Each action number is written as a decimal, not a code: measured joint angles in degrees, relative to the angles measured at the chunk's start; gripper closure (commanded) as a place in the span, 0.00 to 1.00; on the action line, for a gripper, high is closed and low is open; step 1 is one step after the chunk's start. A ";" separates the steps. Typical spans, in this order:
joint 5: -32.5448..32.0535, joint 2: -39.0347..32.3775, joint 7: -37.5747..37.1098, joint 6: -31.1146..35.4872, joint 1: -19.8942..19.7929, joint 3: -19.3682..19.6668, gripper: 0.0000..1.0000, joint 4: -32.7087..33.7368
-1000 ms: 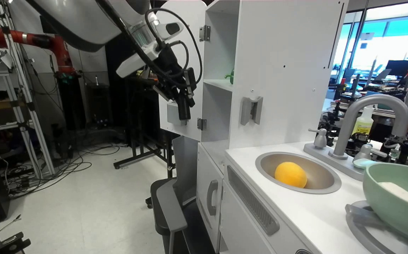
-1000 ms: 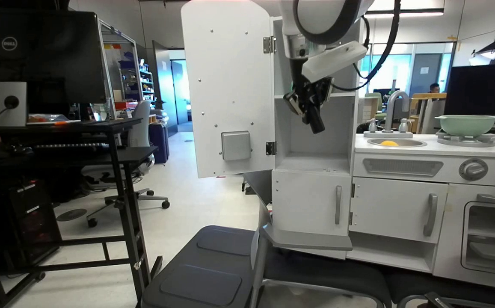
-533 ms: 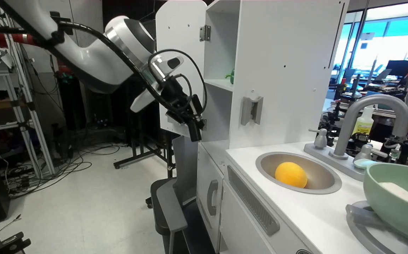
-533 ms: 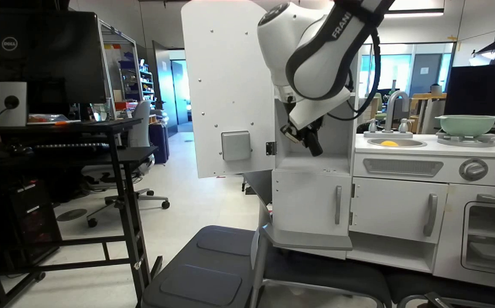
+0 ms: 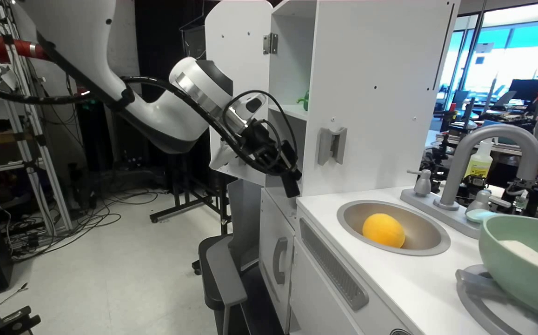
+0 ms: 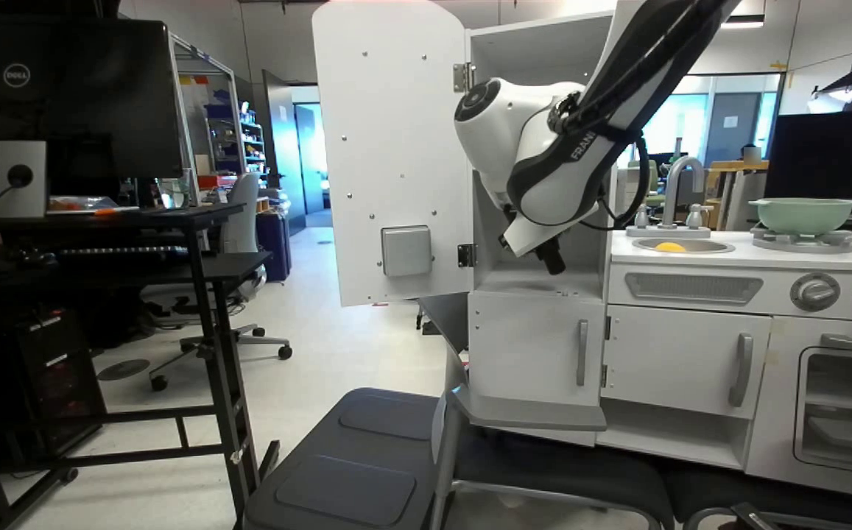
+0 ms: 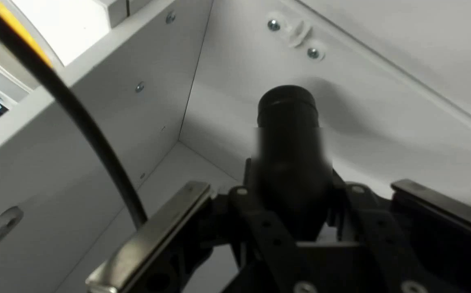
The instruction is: Open the cabinet, then put the bottle and the orange object in the bottom compartment of the cabinet
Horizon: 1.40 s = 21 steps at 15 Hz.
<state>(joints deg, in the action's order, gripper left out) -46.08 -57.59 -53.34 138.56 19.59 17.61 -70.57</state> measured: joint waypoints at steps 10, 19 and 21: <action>0.05 -11.14 -2.04 -3.27 -3.25 1.47 0.31 18.10; 0.09 -18.43 -2.05 -8.04 -4.41 1.48 0.00 29.38; 0.09 -19.17 -2.05 -8.51 -4.55 1.48 0.00 30.65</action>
<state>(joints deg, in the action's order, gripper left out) -45.99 -76.75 -55.39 130.05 15.04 19.09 -39.92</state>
